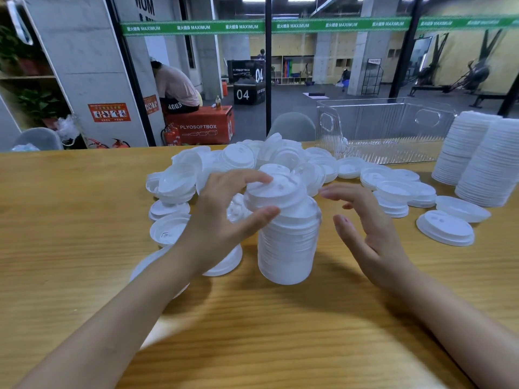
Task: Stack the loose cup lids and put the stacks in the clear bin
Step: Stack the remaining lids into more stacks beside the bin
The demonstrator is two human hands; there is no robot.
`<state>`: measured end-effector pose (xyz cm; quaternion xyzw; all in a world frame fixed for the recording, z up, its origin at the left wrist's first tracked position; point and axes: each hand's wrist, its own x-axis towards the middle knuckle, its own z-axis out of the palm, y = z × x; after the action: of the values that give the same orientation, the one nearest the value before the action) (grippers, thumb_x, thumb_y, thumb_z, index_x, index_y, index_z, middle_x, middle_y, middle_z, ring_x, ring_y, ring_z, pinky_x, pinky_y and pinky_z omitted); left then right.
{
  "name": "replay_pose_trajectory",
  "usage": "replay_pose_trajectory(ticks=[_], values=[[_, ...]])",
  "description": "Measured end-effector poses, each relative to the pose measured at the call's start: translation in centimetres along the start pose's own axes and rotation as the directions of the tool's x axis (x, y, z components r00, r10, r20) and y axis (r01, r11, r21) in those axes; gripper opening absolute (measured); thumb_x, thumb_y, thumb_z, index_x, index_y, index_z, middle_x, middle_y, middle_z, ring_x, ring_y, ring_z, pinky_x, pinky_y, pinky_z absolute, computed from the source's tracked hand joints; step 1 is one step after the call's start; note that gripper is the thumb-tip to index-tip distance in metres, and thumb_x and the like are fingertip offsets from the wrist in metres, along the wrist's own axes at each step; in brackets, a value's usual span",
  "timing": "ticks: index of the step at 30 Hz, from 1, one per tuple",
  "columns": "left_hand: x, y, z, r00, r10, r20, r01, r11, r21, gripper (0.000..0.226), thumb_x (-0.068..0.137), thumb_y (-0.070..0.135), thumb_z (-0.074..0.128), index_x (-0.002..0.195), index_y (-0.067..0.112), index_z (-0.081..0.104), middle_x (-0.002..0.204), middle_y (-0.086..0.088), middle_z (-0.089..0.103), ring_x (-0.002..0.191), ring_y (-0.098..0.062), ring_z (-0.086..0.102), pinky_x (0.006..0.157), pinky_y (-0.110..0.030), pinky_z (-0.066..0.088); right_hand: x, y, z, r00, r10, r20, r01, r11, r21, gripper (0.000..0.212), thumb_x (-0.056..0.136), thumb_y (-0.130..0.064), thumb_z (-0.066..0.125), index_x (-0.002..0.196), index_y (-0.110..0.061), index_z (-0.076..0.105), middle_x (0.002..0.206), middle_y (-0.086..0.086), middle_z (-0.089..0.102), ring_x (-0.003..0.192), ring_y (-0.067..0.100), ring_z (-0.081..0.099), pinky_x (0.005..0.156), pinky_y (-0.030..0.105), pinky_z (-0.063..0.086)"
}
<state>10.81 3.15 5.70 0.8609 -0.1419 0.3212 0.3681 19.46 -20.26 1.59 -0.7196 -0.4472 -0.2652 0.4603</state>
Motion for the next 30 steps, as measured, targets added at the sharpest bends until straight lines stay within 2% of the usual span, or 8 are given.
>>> replay_pose_trajectory(ticks=[4,10,15,19,22,26,27,30], values=[[0.2,0.2,0.8,0.998,0.005,0.063,-0.005,1.0,-0.008,0.038,0.079,0.06,0.059,0.112,0.04,0.061,0.122,0.026,0.057,0.119,-0.01,0.046,0.102,-0.03,0.035,0.0,0.0,0.0,1.0,0.004,0.005,-0.004,1.0,-0.003,0.036,0.102,-0.05,0.036,0.127,-0.029,0.052,0.128,-0.01,0.057,0.123,0.019,0.053,0.096,0.046,0.043],[0.2,0.3,1.3,0.993,0.002,0.117,0.0,1.0,-0.013,0.04,0.078,0.061,0.059,0.113,0.041,0.061,0.123,0.027,0.057,0.123,-0.006,0.043,0.106,-0.033,0.034,0.0,-0.1,0.0,0.999,-0.016,0.037,0.017,1.0,-0.013,0.038,0.103,-0.05,0.036,0.13,-0.028,0.051,0.13,-0.019,0.053,0.122,0.015,0.052,0.096,0.042,0.043],[0.1,0.2,1.3,0.995,0.034,0.098,-0.036,0.999,0.017,0.044,0.078,0.059,0.062,0.115,0.035,0.063,0.124,0.023,0.058,0.125,-0.009,0.043,0.107,-0.041,0.035,0.0,-0.4,-0.1,0.998,-0.035,0.057,0.036,0.999,-0.02,0.037,0.103,-0.047,0.037,0.129,-0.026,0.053,0.128,-0.005,0.057,0.121,0.02,0.052,0.097,0.041,0.042],[-0.2,-0.2,1.3,0.995,0.055,0.083,-0.057,0.998,0.027,0.045,0.077,0.057,0.065,0.116,0.033,0.063,0.126,0.023,0.056,0.127,-0.01,0.044,0.107,-0.045,0.037,0.1,-0.7,-0.1,0.995,-0.062,0.079,0.065,0.997,-0.035,0.035,0.103,-0.044,0.039,0.126,-0.025,0.057,0.127,-0.006,0.055,0.121,0.021,0.052,0.1,0.041,0.041],[-0.3,-0.2,1.2,0.993,0.067,0.098,-0.069,0.997,0.023,0.045,0.078,0.057,0.065,0.119,0.036,0.06,0.128,0.023,0.056,0.128,-0.01,0.044,0.108,-0.04,0.036,0.0,-0.7,-0.2,0.995,-0.066,0.082,0.068,0.997,-0.034,0.035,0.103,-0.043,0.04,0.125,-0.024,0.058,0.126,-0.004,0.056,0.121,0.021,0.052,0.1,0.04,0.041],[0.0,-0.9,-0.7,0.999,0.027,0.036,-0.027,1.0,0.011,0.045,0.08,0.058,0.06,0.121,0.04,0.054,0.125,0.026,0.055,0.123,-0.001,0.044,0.101,-0.013,0.033,0.0,-0.8,-0.2,0.995,-0.061,0.076,0.062,0.998,-0.012,0.035,0.102,-0.043,0.041,0.127,-0.023,0.057,0.127,-0.003,0.056,0.121,0.022,0.053,0.101,0.037,0.041],[0.0,-1.5,-1.3,1.0,0.021,0.012,-0.021,0.999,0.05,0.046,0.08,0.059,0.059,0.122,0.04,0.054,0.124,0.025,0.056,0.122,-0.001,0.045,0.101,-0.015,0.034,0.1,-0.8,-0.2,0.996,-0.059,0.074,0.06,0.998,-0.012,0.035,0.102,-0.044,0.041,0.127,-0.024,0.056,0.128,-0.004,0.056,0.121,0.021,0.053,0.102,0.037,0.04],[-0.4,-3.8,-2.8,1.0,-0.017,-0.003,0.017,0.972,0.236,0.054,0.079,0.064,0.058,0.124,0.033,0.057,0.126,0.019,0.057,0.122,-0.011,0.046,0.103,-0.043,0.039,0.0,-0.7,-0.2,0.996,-0.051,0.073,0.052,0.999,-0.013,0.036,0.102,-0.046,0.04,0.127,-0.025,0.055,0.128,-0.004,0.056,0.121,0.021,0.053,0.102,0.037,0.04]])
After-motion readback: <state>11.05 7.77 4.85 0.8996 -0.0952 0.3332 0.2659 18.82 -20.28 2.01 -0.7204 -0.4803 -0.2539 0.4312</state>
